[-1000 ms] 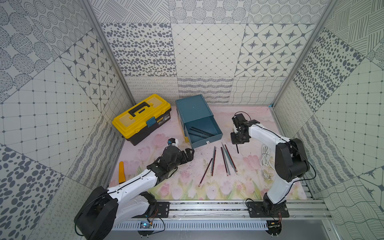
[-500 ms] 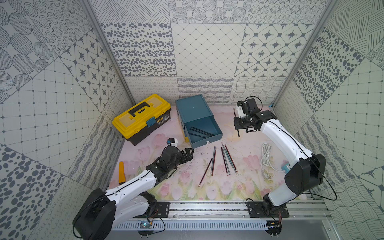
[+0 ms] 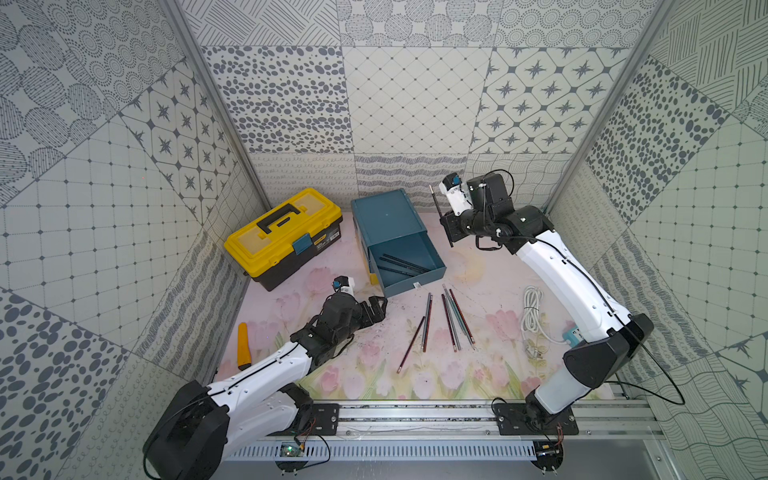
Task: Please place the pencils in the drawer according to their color
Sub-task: Place the pencil in the drawer.
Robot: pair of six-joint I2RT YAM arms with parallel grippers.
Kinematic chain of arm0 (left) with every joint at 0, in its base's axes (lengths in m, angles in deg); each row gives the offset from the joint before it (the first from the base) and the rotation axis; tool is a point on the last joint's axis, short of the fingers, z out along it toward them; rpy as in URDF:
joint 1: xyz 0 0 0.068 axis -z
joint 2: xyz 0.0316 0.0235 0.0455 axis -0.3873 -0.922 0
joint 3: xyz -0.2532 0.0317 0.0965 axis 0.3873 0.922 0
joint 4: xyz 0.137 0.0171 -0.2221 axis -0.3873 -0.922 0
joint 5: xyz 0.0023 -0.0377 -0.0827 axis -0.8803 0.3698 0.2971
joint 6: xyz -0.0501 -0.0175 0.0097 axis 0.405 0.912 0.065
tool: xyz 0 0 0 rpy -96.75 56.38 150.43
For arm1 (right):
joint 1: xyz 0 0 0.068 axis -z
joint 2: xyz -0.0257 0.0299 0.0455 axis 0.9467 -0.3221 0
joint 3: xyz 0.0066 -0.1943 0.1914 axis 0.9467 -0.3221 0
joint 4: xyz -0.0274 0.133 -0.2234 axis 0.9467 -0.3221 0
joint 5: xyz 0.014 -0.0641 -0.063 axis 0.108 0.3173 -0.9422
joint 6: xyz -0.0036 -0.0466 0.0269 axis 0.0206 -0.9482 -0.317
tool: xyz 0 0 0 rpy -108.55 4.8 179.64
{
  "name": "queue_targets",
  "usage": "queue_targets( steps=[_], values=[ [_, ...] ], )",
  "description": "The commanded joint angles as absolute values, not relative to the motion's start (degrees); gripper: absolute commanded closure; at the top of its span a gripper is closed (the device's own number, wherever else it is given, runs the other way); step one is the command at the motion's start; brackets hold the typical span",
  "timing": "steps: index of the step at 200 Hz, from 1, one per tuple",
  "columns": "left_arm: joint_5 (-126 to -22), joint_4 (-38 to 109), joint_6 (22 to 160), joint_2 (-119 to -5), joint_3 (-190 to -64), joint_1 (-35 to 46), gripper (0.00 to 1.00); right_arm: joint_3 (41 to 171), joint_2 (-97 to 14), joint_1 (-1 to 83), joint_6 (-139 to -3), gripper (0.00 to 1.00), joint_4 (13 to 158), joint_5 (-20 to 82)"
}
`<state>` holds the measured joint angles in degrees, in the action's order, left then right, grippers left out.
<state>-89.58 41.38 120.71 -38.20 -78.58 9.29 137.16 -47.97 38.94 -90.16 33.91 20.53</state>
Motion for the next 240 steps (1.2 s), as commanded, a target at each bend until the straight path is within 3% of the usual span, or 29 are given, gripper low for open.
queue_targets(
  steps=[1,121,188,240],
  values=[
    [-90.0,41.2,120.0,-37.0,-78.0,9.4,0.01,139.4,-50.3,35.8,-95.7,1.00,34.2,21.3],
    [-91.4,36.1,119.1,-32.4,-77.2,9.2,0.01,142.2,-59.5,28.9,-104.9,1.00,28.2,19.5],
    [-91.7,36.0,119.2,-32.5,-77.3,9.3,0.01,140.6,-59.3,27.3,-106.6,1.00,27.4,18.6],
    [-92.5,35.4,119.0,-32.1,-77.6,9.3,0.01,138.7,-58.2,27.2,-107.0,0.94,27.4,17.1]
  ],
)
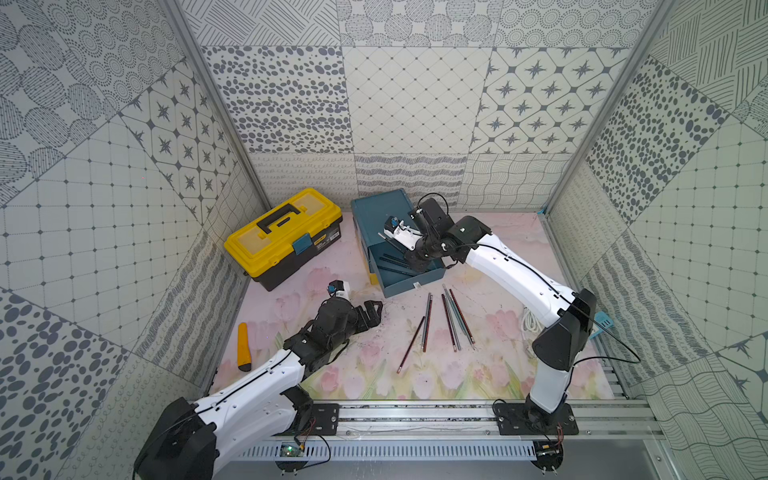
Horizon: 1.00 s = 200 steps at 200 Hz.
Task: Please place the pencils in the drawer according to their color
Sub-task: Place the pencil in the drawer.
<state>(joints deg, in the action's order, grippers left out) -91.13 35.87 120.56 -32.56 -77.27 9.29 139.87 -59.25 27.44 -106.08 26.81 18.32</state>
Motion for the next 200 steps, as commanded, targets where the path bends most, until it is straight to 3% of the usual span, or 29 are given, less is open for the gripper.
queue_targets(
  steps=[1,20,66,167,200],
  values=[
    [-92.4,35.4,119.0,-32.1,-77.6,9.3,0.01,138.7,-58.2,27.2,-107.0,0.94,27.4,17.0],
    [-92.8,35.1,118.9,-31.9,-77.7,9.2,0.01,138.3,-58.0,27.2,-107.2,0.93,27.4,16.5],
    [-93.2,34.5,118.7,-31.4,-77.8,9.3,0.01,138.2,-58.2,27.0,-106.6,0.77,27.5,15.7],
    [-93.4,34.6,118.6,-31.0,-77.9,9.1,0.01,137.0,-53.5,26.8,-98.8,0.71,32.3,6.4],
    [-93.4,34.1,118.8,-30.9,-77.9,8.9,0.01,132.4,-47.9,26.9,-89.7,0.62,33.6,1.9]
  ],
)
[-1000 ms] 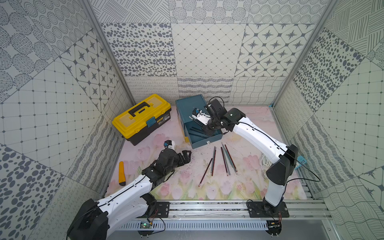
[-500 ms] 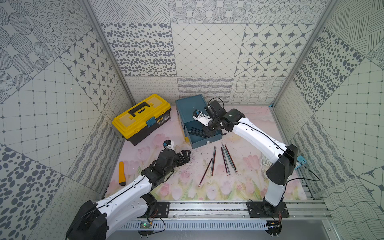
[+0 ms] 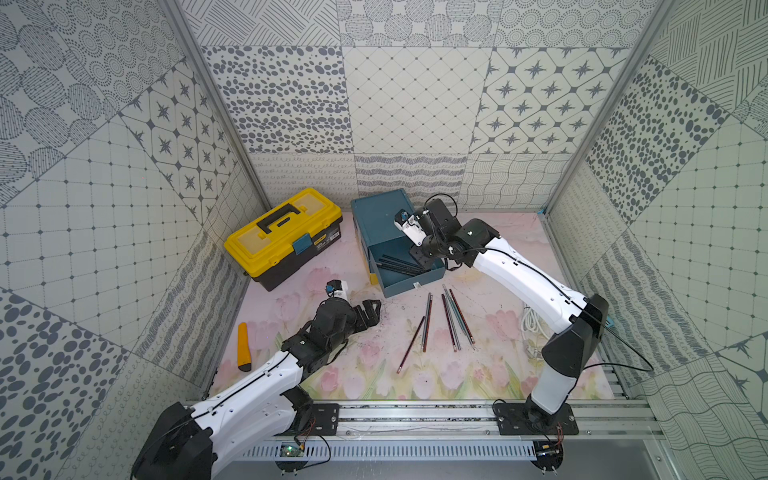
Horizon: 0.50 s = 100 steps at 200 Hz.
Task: Please place the pencils in the drawer according to their color
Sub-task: Place the pencil in the drawer, then close the drawer in the storage box.
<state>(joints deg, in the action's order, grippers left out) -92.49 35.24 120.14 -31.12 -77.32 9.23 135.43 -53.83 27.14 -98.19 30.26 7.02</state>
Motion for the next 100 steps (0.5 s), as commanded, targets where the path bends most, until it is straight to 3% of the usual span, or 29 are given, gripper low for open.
queue_targets(
  steps=[1,13,30,67,75,100],
  values=[
    [-93.4,34.1,118.8,-30.9,-78.0,8.9,0.01,132.3,-47.7,26.9,-89.3,0.62,33.6,1.7],
    [-93.4,33.9,118.8,-30.9,-77.9,8.8,0.01,129.4,-44.9,27.1,-85.4,0.58,33.9,0.2],
    [-93.1,33.9,118.7,-30.9,-77.8,8.9,0.01,124.8,-40.5,27.6,-79.1,0.43,33.9,-1.9],
    [-92.5,33.6,118.7,-30.9,-77.9,8.8,0.01,112.8,-29.6,32.4,-65.6,0.21,34.5,1.4],
    [-92.4,33.5,118.7,-30.9,-77.9,8.8,0.01,109.9,-27.2,34.2,-63.0,0.03,35.0,3.5],
    [-92.0,33.5,118.9,-31.2,-77.8,8.8,0.01,100.9,-21.1,38.2,-56.9,0.01,38.0,10.3]
  ],
)
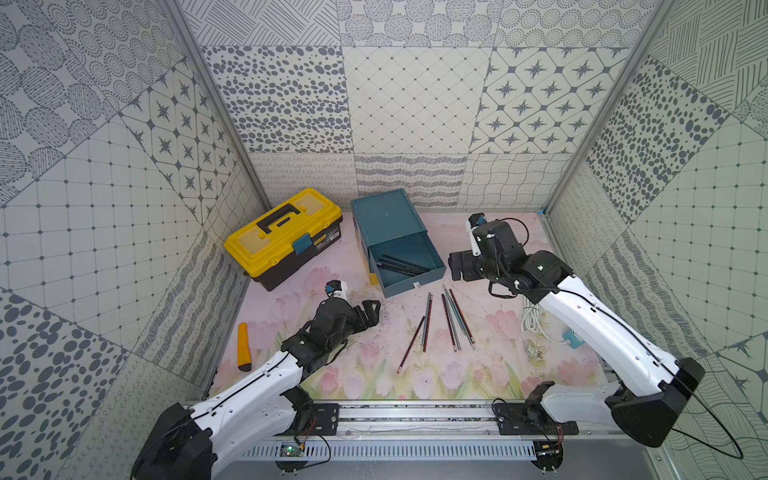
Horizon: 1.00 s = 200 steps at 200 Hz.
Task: Please place the pencils in the drawer according to their color
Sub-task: Close the drawer in the storage box.
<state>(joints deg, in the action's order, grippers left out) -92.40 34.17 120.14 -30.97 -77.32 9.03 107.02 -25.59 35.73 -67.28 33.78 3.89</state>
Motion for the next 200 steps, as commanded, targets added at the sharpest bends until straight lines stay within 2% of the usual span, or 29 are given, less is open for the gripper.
queue_targets(
  steps=[1,61,130,200],
  values=[
    [-91.9,33.4,118.9,-31.2,-77.8,8.7,0.01,100.4,-21.0,38.3,-56.7,0.01,38.3,10.5],
    [-92.1,33.1,119.7,-31.6,-77.4,8.7,0.01,81.8,-18.7,38.8,-42.3,0.01,56.8,23.7],
    [-92.9,33.2,120.4,-31.8,-76.9,8.7,0.01,76.1,-21.0,38.5,-34.9,0.01,68.1,20.8],
    [-92.6,33.6,120.7,-32.1,-76.6,8.6,0.01,78.8,-24.4,36.7,-34.1,0.01,72.4,19.4]
  ],
)
